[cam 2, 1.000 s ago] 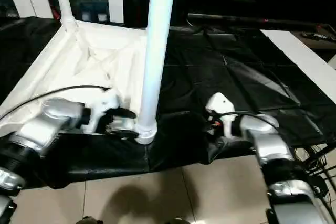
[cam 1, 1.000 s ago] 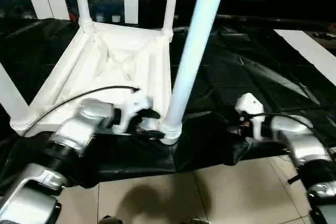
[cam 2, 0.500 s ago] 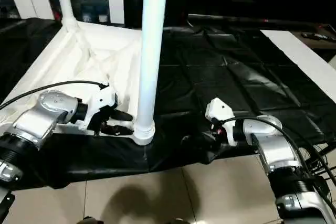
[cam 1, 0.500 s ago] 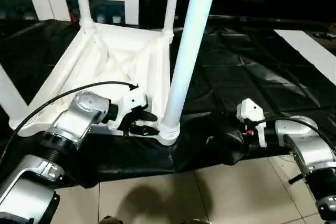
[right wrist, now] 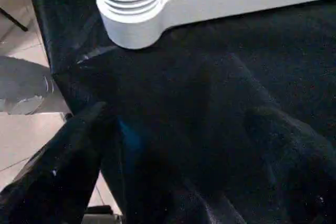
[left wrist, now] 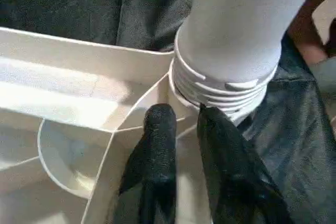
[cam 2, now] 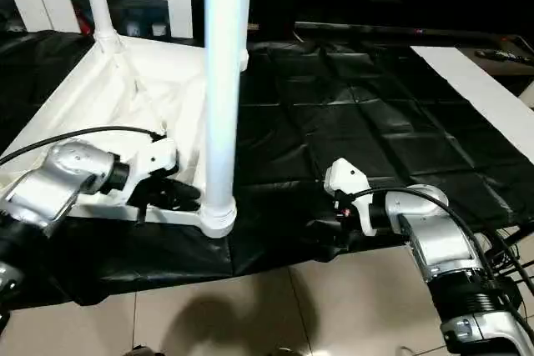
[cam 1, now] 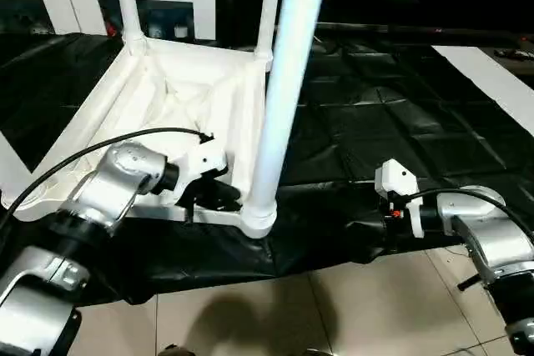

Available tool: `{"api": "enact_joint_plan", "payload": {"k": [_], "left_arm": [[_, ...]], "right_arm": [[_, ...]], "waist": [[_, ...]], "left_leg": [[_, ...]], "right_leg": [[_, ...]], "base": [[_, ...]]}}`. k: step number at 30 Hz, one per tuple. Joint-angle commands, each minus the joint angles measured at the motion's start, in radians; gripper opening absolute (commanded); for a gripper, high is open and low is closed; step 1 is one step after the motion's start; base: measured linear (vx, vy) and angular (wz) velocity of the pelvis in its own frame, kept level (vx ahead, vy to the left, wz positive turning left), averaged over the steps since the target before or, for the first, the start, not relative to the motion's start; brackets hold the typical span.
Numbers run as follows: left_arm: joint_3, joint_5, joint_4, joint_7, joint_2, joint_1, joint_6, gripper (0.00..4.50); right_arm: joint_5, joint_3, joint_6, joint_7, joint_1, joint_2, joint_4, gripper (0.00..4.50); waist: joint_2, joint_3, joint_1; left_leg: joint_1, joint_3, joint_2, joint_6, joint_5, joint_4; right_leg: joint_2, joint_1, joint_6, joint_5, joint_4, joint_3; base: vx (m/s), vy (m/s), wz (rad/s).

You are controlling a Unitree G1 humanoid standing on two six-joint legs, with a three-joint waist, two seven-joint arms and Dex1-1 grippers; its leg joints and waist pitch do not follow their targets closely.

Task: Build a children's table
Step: Rotate table base

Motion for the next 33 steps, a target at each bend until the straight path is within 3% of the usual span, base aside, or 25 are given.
{"api": "enact_joint_plan", "payload": {"k": [1, 6, 7, 13, 20, 21, 33], "left_arm": [[-0.007, -0.006, -0.014, -0.007, 0.002, 0.024, -0.004, 0.44], [0.036, -0.043, -0.120, -0.005, 0.037, 0.071, 0.030, 0.44], [0.039, -0.036, -0.133, -0.002, 0.043, 0.079, 0.033, 0.68], [0.051, -0.041, -0.181, -0.027, 0.091, 0.115, 0.042, 1.05], [0.025, 0.010, -0.136, 0.004, 0.088, 0.100, -0.001, 1.05], [0.021, 0.016, -0.132, 0.006, 0.086, 0.098, -0.004, 1.05], [-0.020, 0.077, -0.096, 0.024, 0.081, 0.095, -0.038, 1.05]], "right_arm": [[0.006, 0.000, 0.010, -0.002, 0.003, -0.022, -0.027, 4.50], [0.009, -0.003, 0.016, -0.011, 0.012, -0.026, -0.033, 4.50], [0.009, -0.002, 0.016, -0.012, 0.013, -0.026, -0.034, 4.50], [0.014, -0.002, 0.027, -0.015, 0.016, -0.030, -0.042, 4.50], [0.018, 0.010, 0.036, -0.010, 0.015, -0.028, -0.059, 4.50], [0.018, 0.011, 0.037, -0.011, 0.015, -0.028, -0.060, 4.50], [0.017, 0.019, 0.040, -0.019, 0.029, -0.026, -0.081, 4.50]], "waist": [[0.020, -0.063, 0.008], [0.020, -0.064, 0.008], [0.022, -0.062, 0.007], [0.021, -0.059, 0.011], [0.022, -0.058, 0.012], [0.026, -0.060, 0.013], [0.028, -0.063, 0.018]], "left_leg": [[0.028, 0.004, -0.015, -0.033, -0.414, -0.076], [0.026, 0.003, -0.014, -0.032, -0.404, -0.077], [0.026, 0.004, -0.013, -0.030, -0.402, -0.079], [0.030, 0.004, -0.014, -0.035, -0.431, -0.078], [0.030, 0.003, -0.014, -0.042, -0.441, -0.079], [0.031, 0.002, -0.015, -0.043, -0.441, -0.079], [0.029, 0.003, -0.015, -0.039, -0.415, -0.078]], "right_leg": [[-0.012, 0.026, -0.204, -0.326, -0.083, 0.004], [-0.012, 0.029, -0.206, -0.304, -0.078, 0.004], [-0.010, 0.027, -0.205, -0.302, -0.079, 0.004], [-0.010, 0.021, -0.190, -0.353, -0.084, 0.005], [-0.010, 0.019, -0.179, -0.364, -0.086, 0.005], [-0.011, 0.019, -0.176, -0.363, -0.085, 0.006], [-0.010, 0.025, -0.192, -0.301, -0.080, 0.005]], "base": [[0.000, 0.000, 0.00], [0.000, 0.000, 0.00], [0.000, 0.000, 0.00], [0.000, 0.000, 0.00], [0.000, 0.000, 0.00], [0.000, 0.000, 0.00], [0.000, 0.000, 0.00]]}}
